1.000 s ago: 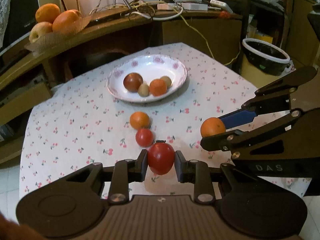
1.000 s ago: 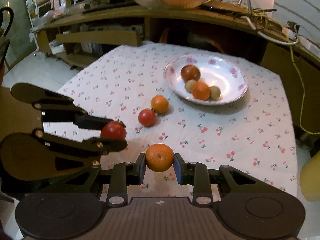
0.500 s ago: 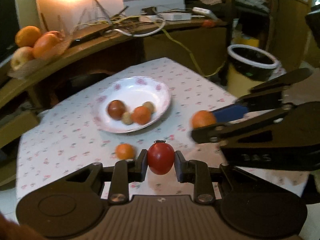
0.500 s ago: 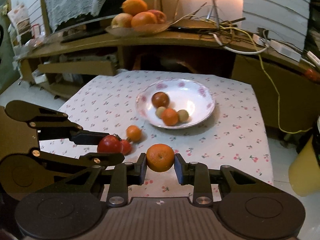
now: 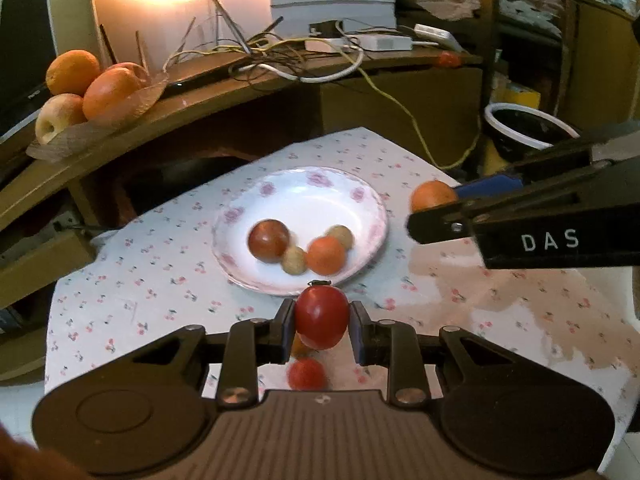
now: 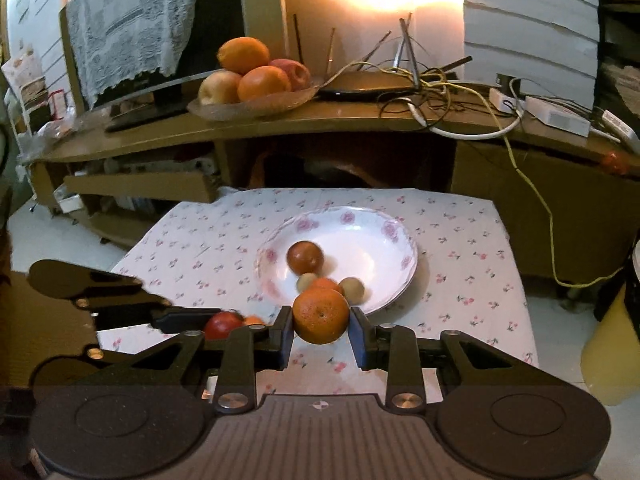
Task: Organize fruits
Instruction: 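Carry the held tomato and orange over the white plate with both tools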
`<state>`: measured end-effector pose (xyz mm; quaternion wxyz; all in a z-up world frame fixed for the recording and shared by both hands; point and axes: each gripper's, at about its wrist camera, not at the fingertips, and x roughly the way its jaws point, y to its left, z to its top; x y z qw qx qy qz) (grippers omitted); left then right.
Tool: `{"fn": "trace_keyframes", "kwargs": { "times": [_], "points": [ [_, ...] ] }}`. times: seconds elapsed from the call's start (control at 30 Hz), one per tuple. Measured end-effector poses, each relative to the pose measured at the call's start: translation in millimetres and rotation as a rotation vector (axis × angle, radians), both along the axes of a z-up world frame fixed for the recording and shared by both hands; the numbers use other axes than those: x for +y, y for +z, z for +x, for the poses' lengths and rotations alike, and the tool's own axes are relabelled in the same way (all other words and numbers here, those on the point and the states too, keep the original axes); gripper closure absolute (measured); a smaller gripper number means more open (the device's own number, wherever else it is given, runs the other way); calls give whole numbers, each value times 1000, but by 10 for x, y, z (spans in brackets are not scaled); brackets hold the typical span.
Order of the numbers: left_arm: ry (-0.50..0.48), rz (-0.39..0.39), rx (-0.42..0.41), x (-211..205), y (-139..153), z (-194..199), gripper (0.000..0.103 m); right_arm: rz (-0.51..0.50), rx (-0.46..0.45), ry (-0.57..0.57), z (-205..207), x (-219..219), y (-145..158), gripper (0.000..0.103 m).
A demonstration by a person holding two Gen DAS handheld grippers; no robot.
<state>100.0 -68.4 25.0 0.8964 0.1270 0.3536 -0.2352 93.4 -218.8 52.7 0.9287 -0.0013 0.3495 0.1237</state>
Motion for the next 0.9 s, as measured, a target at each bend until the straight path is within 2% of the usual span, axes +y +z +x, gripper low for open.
{"fn": "trace_keyframes", "kwargs": {
  "times": [0.23,0.33,0.7,0.9],
  "points": [
    [28,1,-10,18,-30,284,70,-2,39,-35,262,-52,-123,71],
    [34,10,-16,-4,-58,402,70,-38,47,-24,388,1,-209,71],
    [55,32,34,-45,-310,738,70,-95,123,-1,776,34,-515,71],
    [58,32,56,-64,-431,862,70,-120,105,19,931,92,-579,71]
  ]
}}
